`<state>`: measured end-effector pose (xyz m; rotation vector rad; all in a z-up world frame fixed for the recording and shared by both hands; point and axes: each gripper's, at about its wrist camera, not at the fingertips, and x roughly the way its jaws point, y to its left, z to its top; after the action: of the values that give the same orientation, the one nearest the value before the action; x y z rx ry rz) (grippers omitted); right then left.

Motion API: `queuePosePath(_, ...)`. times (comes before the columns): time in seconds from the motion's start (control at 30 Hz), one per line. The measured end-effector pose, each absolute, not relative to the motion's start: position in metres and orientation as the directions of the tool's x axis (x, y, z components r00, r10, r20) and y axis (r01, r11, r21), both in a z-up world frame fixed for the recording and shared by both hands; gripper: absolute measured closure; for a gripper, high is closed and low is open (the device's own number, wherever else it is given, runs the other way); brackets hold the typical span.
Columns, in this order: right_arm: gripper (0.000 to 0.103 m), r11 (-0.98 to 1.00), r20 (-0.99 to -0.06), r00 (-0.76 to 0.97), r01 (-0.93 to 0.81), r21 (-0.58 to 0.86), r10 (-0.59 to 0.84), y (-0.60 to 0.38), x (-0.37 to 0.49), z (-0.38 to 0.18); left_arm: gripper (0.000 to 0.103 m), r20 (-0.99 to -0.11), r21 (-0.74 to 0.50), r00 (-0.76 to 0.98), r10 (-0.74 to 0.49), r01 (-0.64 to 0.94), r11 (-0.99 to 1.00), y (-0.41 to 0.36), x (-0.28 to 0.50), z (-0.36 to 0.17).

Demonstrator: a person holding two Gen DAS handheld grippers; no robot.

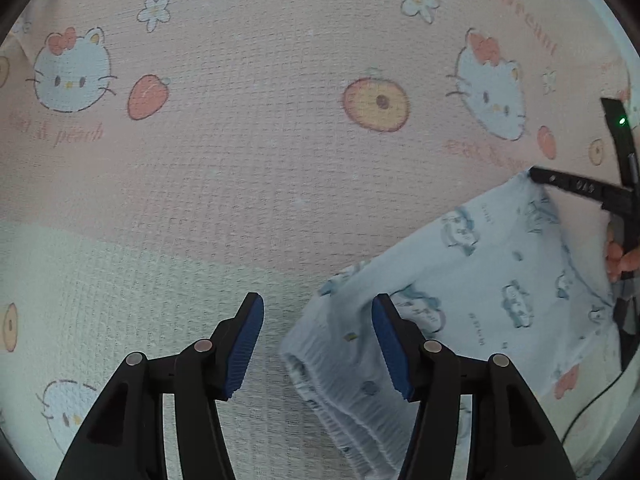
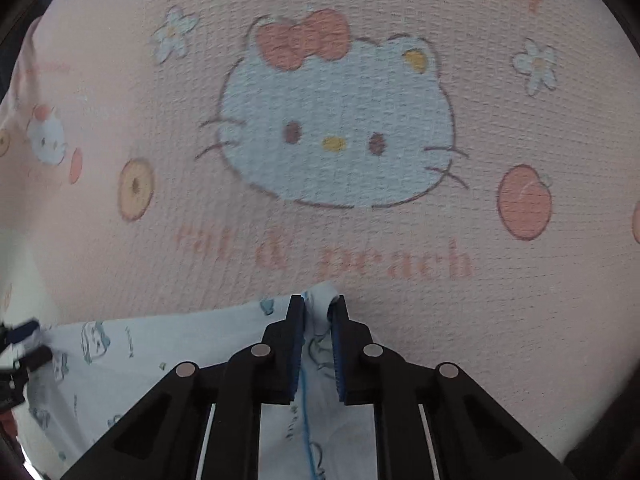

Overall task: Fold clothes
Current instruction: 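Open both grippers and release the folded pajama on the sofa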

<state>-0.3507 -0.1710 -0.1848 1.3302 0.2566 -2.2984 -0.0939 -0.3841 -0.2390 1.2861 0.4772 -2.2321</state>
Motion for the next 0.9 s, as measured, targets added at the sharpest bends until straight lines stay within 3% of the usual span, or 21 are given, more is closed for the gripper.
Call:
queuePosePath(0.17,0.092,-0.903,-0.860,-0.416,0.415,0.109,-0.295,-0.142,-0.358,-0.189,0.049,-0.891,-0.082,-0.398,-0.220,0.616,-0.783,-0.392,-0.079,-0.254)
queuePosePath(0.4,0.091,-0.917,-0.862,-0.400,0.365,0.161,-0.311,-0.125,-0.364,-0.189,0.049,-0.872,-0.061,-0.413,-0.262,0.624,-0.779,-0.383,-0.079,-0.243)
queuePosePath(0.47,0.084,-0.919,-0.860,-0.415,0.368,0.141,-0.298,-0.123,-0.361,-0.178,0.049,-0.855,-0.115,-0.459,-0.244,0.625,-0.772,-0.383,-0.073,-0.231)
queuePosePath(0.53,0.056,-0.917,-0.852,-0.429,0.377,0.133,-0.300,-0.119,-0.354,-0.163,0.049,-0.836,-0.163,-0.496,-0.234,0.632,-0.758,-0.383,-0.065,-0.219)
queuePosePath(0.7,0.049,-0.919,-0.824,-0.443,0.331,0.216,-0.354,-0.096,-0.332,-0.131,0.044,-0.825,-0.230,-0.528,-0.201,0.639,-0.734,-0.375,-0.052,-0.197)
queuePosePath(0.9,0.041,-0.876,-0.767,-0.424,0.208,0.436,-0.482,-0.110,-0.303,-0.130,0.043,-0.826,-0.174,-0.523,-0.212,0.593,-0.786,-0.337,-0.043,-0.182)
